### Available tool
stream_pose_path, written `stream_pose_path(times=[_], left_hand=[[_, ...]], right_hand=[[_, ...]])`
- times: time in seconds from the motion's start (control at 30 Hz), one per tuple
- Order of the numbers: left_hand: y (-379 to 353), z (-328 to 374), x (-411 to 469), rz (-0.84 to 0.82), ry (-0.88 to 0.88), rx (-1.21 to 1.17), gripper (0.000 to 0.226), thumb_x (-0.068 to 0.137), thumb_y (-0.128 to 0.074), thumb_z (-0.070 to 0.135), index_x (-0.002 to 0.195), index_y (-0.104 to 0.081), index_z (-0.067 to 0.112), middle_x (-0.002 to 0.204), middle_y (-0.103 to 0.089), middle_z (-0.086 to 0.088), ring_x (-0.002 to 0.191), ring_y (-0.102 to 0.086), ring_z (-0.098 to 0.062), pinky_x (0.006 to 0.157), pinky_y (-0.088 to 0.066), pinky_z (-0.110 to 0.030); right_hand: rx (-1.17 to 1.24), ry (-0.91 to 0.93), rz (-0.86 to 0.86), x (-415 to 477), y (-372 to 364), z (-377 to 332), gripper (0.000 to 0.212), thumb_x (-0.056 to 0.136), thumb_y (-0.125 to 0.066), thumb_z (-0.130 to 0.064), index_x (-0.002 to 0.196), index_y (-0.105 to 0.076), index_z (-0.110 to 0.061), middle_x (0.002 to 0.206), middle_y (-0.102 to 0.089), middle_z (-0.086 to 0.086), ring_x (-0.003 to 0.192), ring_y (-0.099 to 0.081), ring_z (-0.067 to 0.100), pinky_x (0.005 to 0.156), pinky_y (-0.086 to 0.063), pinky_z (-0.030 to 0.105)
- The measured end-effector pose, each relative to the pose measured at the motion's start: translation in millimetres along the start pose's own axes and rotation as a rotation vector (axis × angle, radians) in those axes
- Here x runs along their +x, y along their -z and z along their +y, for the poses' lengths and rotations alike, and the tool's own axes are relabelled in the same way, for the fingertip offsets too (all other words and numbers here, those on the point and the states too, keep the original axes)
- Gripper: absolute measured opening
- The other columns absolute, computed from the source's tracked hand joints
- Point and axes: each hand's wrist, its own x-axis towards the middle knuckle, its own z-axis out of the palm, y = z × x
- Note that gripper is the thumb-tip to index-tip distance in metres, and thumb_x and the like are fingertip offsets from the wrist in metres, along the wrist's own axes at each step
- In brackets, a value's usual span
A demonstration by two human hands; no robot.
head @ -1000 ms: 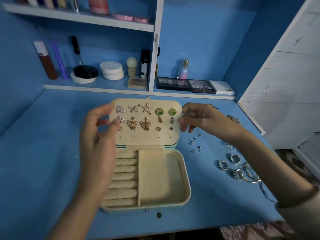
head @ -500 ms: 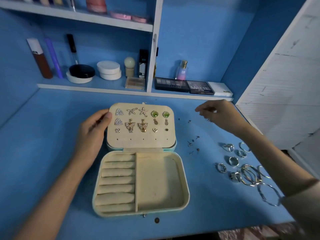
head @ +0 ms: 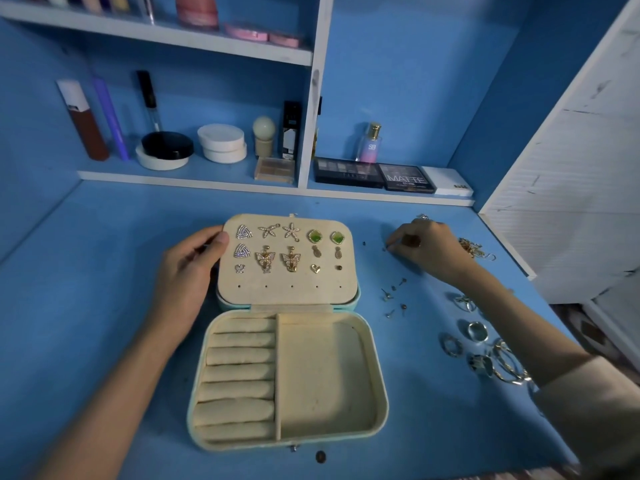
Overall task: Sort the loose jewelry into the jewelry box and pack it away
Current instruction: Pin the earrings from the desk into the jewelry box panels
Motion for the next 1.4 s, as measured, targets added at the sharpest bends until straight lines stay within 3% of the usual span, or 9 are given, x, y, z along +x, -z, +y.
stream_pose_path(times=[0.1, 0.23, 0.37, 0.5, 0.67, 0.8, 1.0, 1.13, 1.4], left_hand=[[0.7, -0.4, -0.2, -0.002, -0.001, 0.000, 0.022, 0.094, -0.055, 0.012, 0.090, -0.066, 0.030, 0.075, -0.070, 0.025, 0.071, -0.061, 0.010, 0.068, -0.045, -0.007], [0.9, -1.4, 0.1, 0.004, 0.005, -0.006, 0.021, 0.093, -0.055, 0.013, 0.091, -0.066, 0.031, 0.076, -0.070, 0.025, 0.074, -0.062, 0.008, 0.072, -0.046, -0.012], [0.2, -0.9, -0.1, 0.009, 0.015, -0.025, 0.021, 0.093, -0.056, 0.012, 0.091, -0.066, 0.030, 0.077, -0.070, 0.024, 0.076, -0.063, 0.007, 0.072, -0.047, -0.012], [0.6, -0.3, -0.7, 0.001, 0.009, -0.020, 0.022, 0.093, -0.056, 0.012, 0.090, -0.066, 0.030, 0.077, -0.071, 0.024, 0.076, -0.063, 0.008, 0.071, -0.047, -0.010], [1.2, -0.7, -0.4, 0.007, 0.012, -0.014, 0.022, 0.093, -0.056, 0.013, 0.089, -0.066, 0.032, 0.078, -0.071, 0.024, 0.077, -0.063, 0.008, 0.072, -0.046, -0.011], [0.9, -0.7, 0.3, 0.010, 0.009, -0.004, 0.023, 0.093, -0.056, 0.012, 0.087, -0.066, 0.033, 0.075, -0.070, 0.026, 0.074, -0.062, 0.009, 0.071, -0.046, -0.010], [0.9, -1.5, 1.1, 0.007, 0.005, -0.004, 0.024, 0.093, -0.056, 0.011, 0.088, -0.066, 0.032, 0.075, -0.070, 0.025, 0.074, -0.062, 0.009, 0.072, -0.046, -0.011], [2.0, -3.3, 1.6, 0.009, 0.013, -0.007, 0.022, 0.092, -0.057, 0.013, 0.089, -0.067, 0.033, 0.078, -0.071, 0.023, 0.077, -0.062, 0.005, 0.077, -0.046, -0.021], [1.2, -3.2, 1.5, 0.010, 0.001, -0.008, 0.024, 0.092, -0.056, 0.012, 0.088, -0.066, 0.033, 0.075, -0.070, 0.026, 0.073, -0.062, 0.009, 0.069, -0.046, -0.009]], right_hand=[[-0.012, 0.018, -0.006, -1.0, -0.2, -0.5, 0.006, 0.083, -0.068, -0.013, 0.087, -0.072, -0.015, 0.086, -0.063, 0.005, 0.079, -0.055, 0.018, 0.075, -0.043, 0.026], [0.028, 0.015, -0.052, -5.7, 3.7, 0.9, 0.004, 0.081, -0.070, -0.014, 0.084, -0.071, -0.015, 0.081, -0.063, -0.003, 0.071, -0.053, 0.005, 0.064, -0.038, 0.008], [0.052, 0.023, -0.037, -4.2, 3.5, -3.3, 0.012, 0.084, -0.068, -0.021, 0.095, -0.069, -0.020, 0.080, -0.062, -0.002, 0.075, -0.055, 0.016, 0.073, -0.044, 0.025], [0.034, 0.034, 0.009, 11.0, -5.7, -9.6, 0.019, 0.088, -0.059, -0.009, 0.105, -0.070, -0.013, 0.091, -0.065, 0.006, 0.079, -0.053, 0.017, 0.074, -0.038, 0.021], [0.045, 0.008, -0.025, 31.6, -12.3, -20.0, 0.016, 0.087, -0.064, -0.016, 0.101, -0.072, -0.014, 0.094, -0.063, 0.005, 0.084, -0.053, 0.015, 0.073, -0.036, 0.017], [0.032, 0.009, -0.027, 36.3, -16.0, -19.6, 0.007, 0.084, -0.067, -0.015, 0.088, -0.073, -0.014, 0.092, -0.064, 0.004, 0.084, -0.056, 0.018, 0.076, -0.045, 0.028], [0.070, 0.072, -0.040, 24.3, -9.5, -16.5, 0.006, 0.084, -0.064, -0.010, 0.080, -0.067, -0.012, 0.077, -0.057, -0.008, 0.070, -0.051, 0.006, 0.061, -0.037, 0.009], [0.102, 0.148, -0.050, 4.0, -5.4, -11.7, 0.003, 0.082, -0.067, -0.009, 0.080, -0.068, -0.011, 0.084, -0.067, 0.000, 0.076, -0.058, 0.015, 0.069, -0.043, 0.015], [0.030, 0.280, 0.008, -18.1, -4.9, -5.1, 0.011, 0.082, -0.070, -0.013, 0.092, -0.074, -0.017, 0.098, -0.069, -0.001, 0.091, -0.057, 0.014, 0.086, -0.041, 0.023]])
